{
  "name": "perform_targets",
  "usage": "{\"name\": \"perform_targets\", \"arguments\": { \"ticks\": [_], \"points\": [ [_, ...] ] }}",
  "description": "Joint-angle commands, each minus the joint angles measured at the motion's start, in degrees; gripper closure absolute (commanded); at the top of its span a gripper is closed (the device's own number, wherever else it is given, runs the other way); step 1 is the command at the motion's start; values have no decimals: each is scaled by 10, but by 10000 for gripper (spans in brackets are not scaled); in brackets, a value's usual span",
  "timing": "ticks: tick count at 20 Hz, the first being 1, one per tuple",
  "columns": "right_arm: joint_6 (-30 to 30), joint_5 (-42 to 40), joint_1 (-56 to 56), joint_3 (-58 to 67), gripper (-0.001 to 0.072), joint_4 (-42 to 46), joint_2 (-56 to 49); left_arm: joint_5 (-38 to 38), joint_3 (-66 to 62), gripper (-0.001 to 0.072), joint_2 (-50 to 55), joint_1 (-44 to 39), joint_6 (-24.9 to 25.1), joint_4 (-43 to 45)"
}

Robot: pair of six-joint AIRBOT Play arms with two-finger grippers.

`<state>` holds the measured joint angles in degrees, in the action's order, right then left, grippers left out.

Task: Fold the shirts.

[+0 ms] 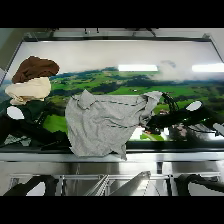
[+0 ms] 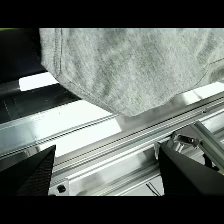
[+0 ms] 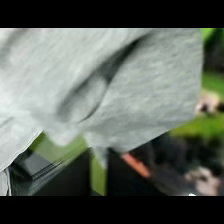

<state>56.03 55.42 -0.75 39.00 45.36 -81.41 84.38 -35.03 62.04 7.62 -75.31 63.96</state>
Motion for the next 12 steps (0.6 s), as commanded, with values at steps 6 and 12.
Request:
{"name": "perform_targets", "arguments": {
  "ticks": [6,12],
  "points": [
    [-8,6,23,4,702,-47,-1,-118,48,16,95,-3,61,-136],
    [-7,40,22,23,703,-52,52,-131,41,499,223,-3,162,-274]
  ]
}}
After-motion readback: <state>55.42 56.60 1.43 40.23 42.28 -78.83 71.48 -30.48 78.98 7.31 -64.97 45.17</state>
